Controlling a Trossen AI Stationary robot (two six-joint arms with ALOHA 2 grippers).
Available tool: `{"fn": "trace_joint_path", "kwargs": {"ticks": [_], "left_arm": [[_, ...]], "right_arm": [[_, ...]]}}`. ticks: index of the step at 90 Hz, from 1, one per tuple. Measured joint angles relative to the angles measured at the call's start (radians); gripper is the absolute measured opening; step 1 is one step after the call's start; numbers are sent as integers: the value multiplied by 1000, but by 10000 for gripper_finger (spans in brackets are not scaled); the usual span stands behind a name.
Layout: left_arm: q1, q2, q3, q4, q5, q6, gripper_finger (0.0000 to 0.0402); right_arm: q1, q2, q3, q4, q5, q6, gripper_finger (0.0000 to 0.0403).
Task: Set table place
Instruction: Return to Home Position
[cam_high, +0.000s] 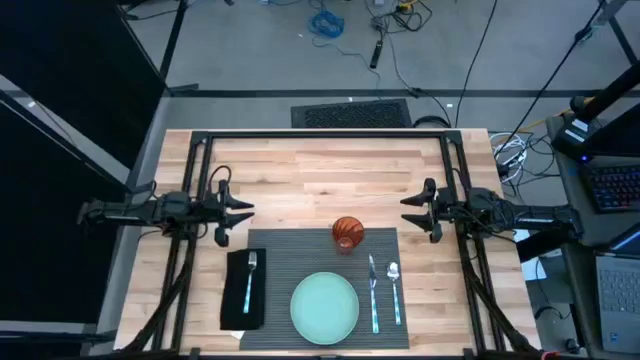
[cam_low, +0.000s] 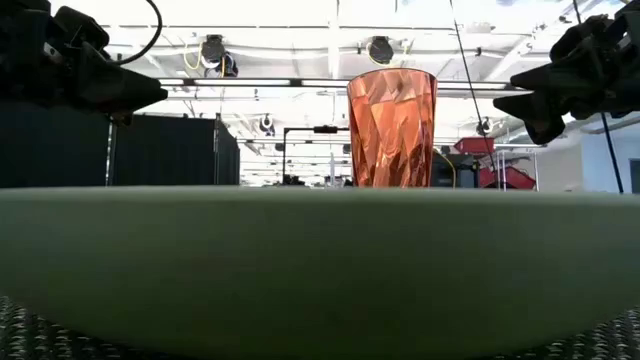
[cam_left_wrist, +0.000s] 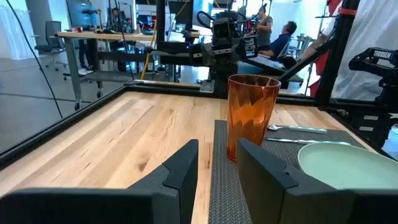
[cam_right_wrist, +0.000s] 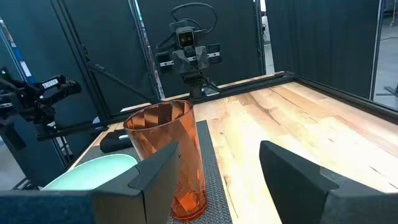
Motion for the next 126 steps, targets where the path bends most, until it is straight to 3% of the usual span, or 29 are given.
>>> {"fn": "trace_joint_path", "kwargs": {"ticks": [21, 45, 126], "left_arm": [[0, 0, 0, 0, 0, 0, 93], [0, 0, 0, 0, 0, 0, 93], [0, 0, 0, 0, 0, 0, 93]], "right_arm": [[0, 2, 0, 0, 3, -8, 208], [0, 50, 0, 0, -14, -231, 208], [-1, 52, 0, 7, -37, -205, 208]]}}
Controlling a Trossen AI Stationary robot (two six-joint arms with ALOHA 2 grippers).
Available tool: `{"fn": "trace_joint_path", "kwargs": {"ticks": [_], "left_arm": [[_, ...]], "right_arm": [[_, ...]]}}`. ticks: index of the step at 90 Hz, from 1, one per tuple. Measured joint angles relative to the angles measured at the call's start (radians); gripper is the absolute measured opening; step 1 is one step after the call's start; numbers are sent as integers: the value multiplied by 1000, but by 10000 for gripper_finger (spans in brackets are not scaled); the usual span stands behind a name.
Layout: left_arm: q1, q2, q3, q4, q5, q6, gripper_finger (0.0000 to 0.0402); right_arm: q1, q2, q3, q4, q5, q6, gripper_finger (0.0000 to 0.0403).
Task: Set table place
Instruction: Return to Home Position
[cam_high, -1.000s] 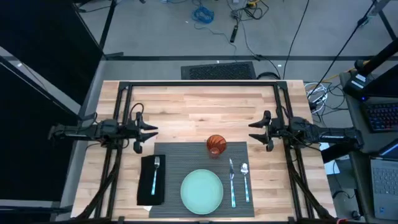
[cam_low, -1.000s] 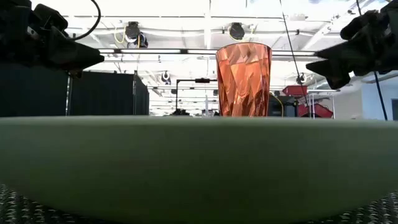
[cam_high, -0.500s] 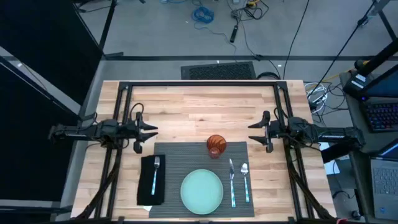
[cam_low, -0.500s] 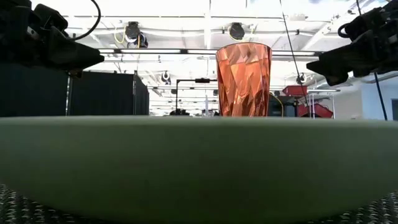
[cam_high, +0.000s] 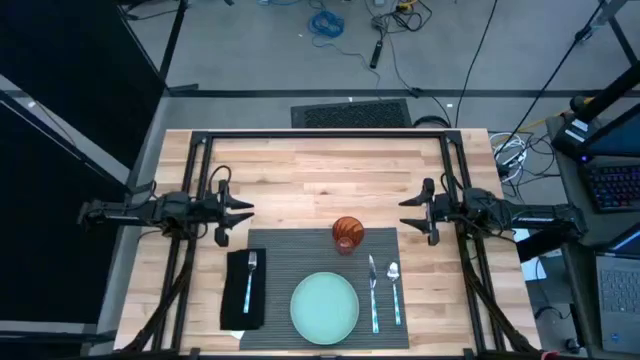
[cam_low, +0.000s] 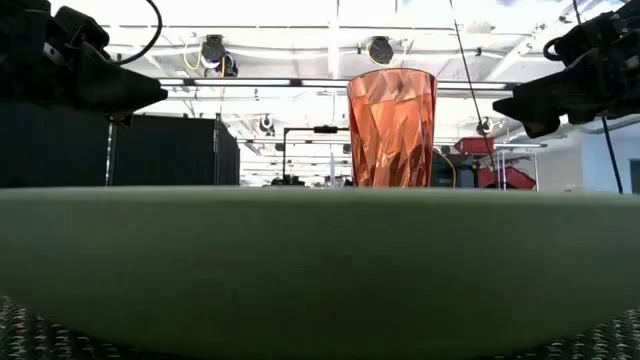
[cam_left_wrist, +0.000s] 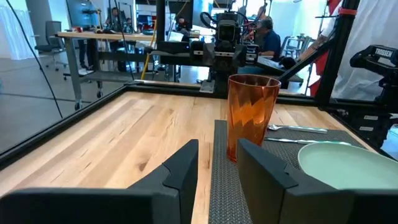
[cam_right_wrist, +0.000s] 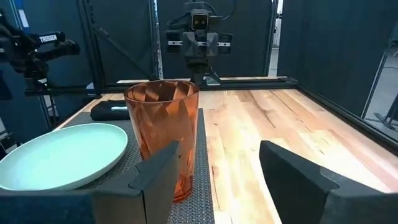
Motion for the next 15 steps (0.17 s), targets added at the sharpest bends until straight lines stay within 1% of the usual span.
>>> {"fn": "trace_joint_path", "kwargs": {"ticks": [15], "left_arm": [[0, 0, 0, 0, 0, 0, 93]], "right_arm": [[0, 0, 0, 0, 0, 0, 208]]}}
